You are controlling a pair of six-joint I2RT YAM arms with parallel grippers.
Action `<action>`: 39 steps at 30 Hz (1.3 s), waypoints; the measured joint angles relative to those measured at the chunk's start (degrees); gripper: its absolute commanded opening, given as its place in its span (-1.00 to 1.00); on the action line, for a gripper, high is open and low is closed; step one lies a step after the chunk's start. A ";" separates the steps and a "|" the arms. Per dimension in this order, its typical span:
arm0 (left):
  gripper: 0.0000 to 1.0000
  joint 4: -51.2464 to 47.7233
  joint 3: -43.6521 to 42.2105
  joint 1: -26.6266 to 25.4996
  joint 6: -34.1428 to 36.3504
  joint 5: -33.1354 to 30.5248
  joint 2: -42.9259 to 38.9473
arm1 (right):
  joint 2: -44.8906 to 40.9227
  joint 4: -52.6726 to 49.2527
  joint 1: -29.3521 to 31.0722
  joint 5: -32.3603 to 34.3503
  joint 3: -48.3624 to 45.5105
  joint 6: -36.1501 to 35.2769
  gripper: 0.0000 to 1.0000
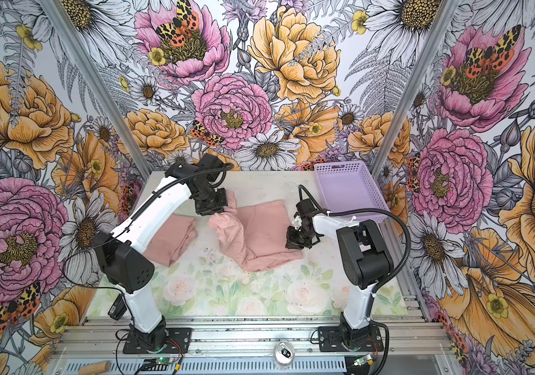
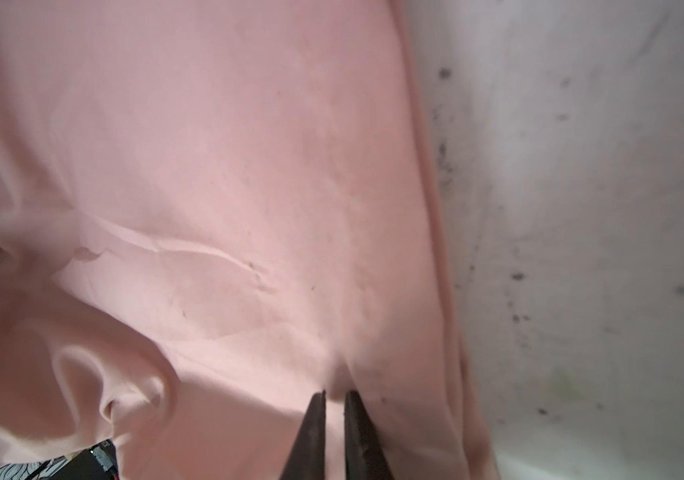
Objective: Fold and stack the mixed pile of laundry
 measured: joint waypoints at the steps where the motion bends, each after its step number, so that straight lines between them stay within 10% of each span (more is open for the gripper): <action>1: -1.00 0.00 0.98 -0.76 -0.55 0.24 1.42 | 0.24 0.04 0.00 0.02 0.00 -0.26 -0.73; 21: -0.93 -0.04 21.62 -9.38 -6.84 4.81 27.10 | 0.63 1.55 -0.07 -0.94 -0.70 -1.42 -0.73; 29: 0.33 -0.04 26.84 -10.97 -8.63 5.95 30.82 | -0.09 2.51 -0.48 -1.29 -1.51 -1.03 -0.63; 39: 0.71 0.61 32.92 -11.52 -8.98 5.99 28.79 | -14.08 -6.27 -2.95 9.94 -3.13 0.39 -0.32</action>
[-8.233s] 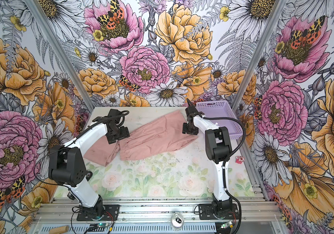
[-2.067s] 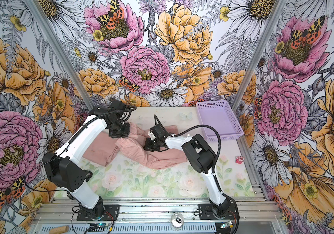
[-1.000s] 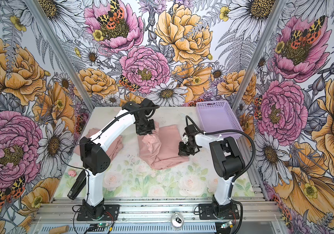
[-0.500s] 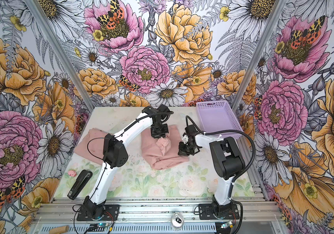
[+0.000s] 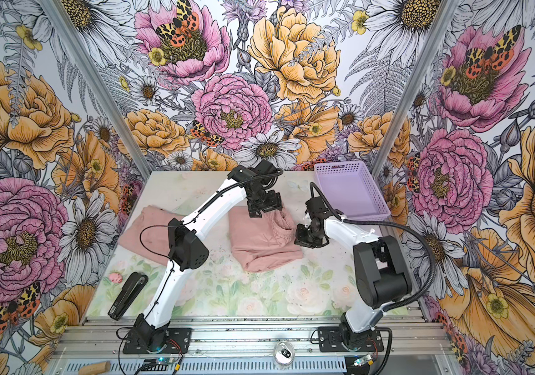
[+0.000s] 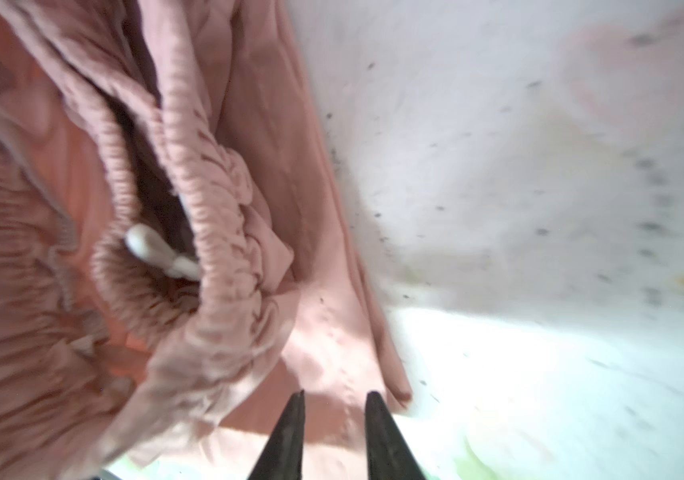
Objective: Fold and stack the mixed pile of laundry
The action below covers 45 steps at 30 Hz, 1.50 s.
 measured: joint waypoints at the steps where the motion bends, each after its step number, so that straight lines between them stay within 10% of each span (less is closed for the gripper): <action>1: 0.72 0.22 -1.44 0.07 0.15 -0.26 -1.42 | -1.86 -1.60 -0.02 1.88 0.44 0.00 -0.27; 8: 0.76 1.86 -18.43 3.50 1.73 -3.67 -15.13 | -5.38 -6.12 3.61 4.94 8.46 -0.52 -0.03; 18: 0.76 10.01 -41.92 10.99 3.10 -5.29 -25.33 | 11.47 -5.31 11.96 5.14 24.15 -3.85 0.06; 36: 0.76 17.46 -54.21 12.85 3.69 -5.31 -30.01 | 17.07 -4.81 11.78 5.05 25.90 -6.10 -0.97; 45: 0.76 19.34 -54.21 12.85 5.81 -5.29 -29.70 | 16.90 -2.54 5.16 4.44 19.76 -6.56 -1.00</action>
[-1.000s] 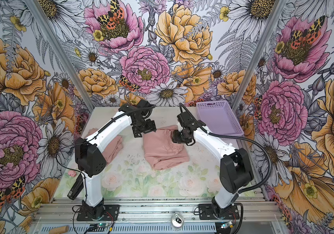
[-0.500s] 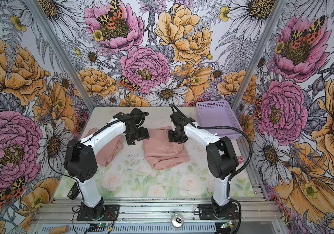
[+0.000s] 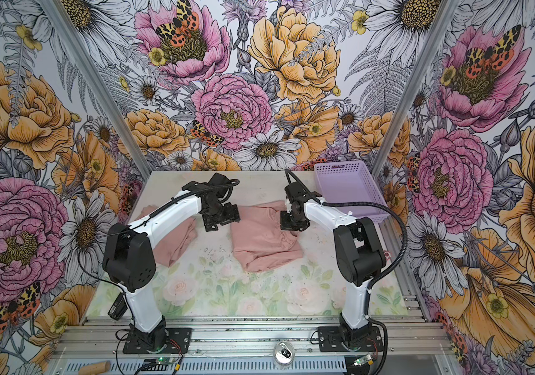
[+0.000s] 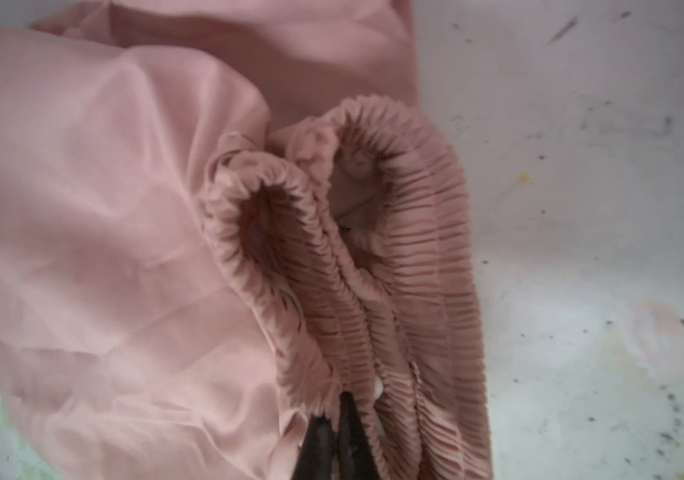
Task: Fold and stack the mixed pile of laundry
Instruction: 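Grasp the folded waistband end with the right gripper while left gripper draws back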
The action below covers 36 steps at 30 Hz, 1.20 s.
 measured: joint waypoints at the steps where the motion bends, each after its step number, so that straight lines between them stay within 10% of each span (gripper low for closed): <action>1: 0.76 0.35 0.00 0.00 0.46 -0.02 0.31 | 0.00 0.26 -0.74 -0.09 -0.28 -0.20 -1.00; 19: 0.75 3.26 -1.86 -0.07 3.28 -0.02 5.64 | 5.07 6.05 -3.78 0.17 -0.79 -1.49 -0.99; 28: 0.76 3.15 -0.87 -0.74 5.11 -0.07 6.38 | 1.99 6.67 -4.57 2.56 -1.97 -1.16 -0.36; 36: 0.75 3.19 10.45 -1.70 11.96 -0.02 10.99 | -9.75 5.88 -4.13 2.84 -6.08 2.62 -0.22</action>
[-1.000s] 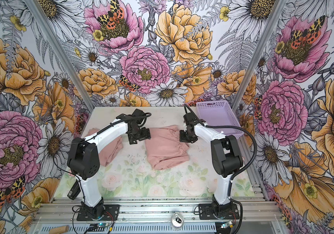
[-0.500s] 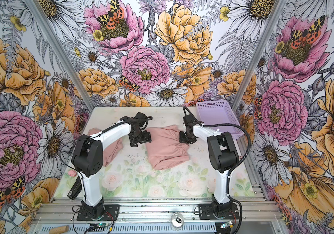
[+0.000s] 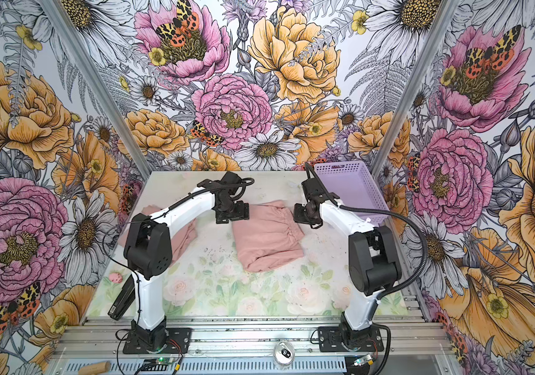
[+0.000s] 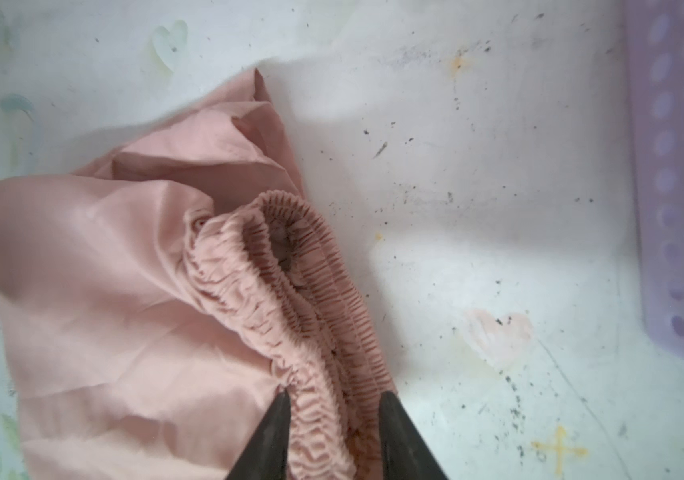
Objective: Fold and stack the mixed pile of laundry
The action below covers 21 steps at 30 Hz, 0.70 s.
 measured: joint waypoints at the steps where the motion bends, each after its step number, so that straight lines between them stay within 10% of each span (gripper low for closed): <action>1: 0.74 -0.02 1.55 -0.11 1.07 0.00 0.96 | -1.29 -0.04 0.61 -0.07 -0.87 0.81 -0.21; 21: 0.73 -1.33 17.40 -0.28 13.09 -0.09 15.98 | 9.60 1.46 3.82 2.84 -1.51 6.27 -0.20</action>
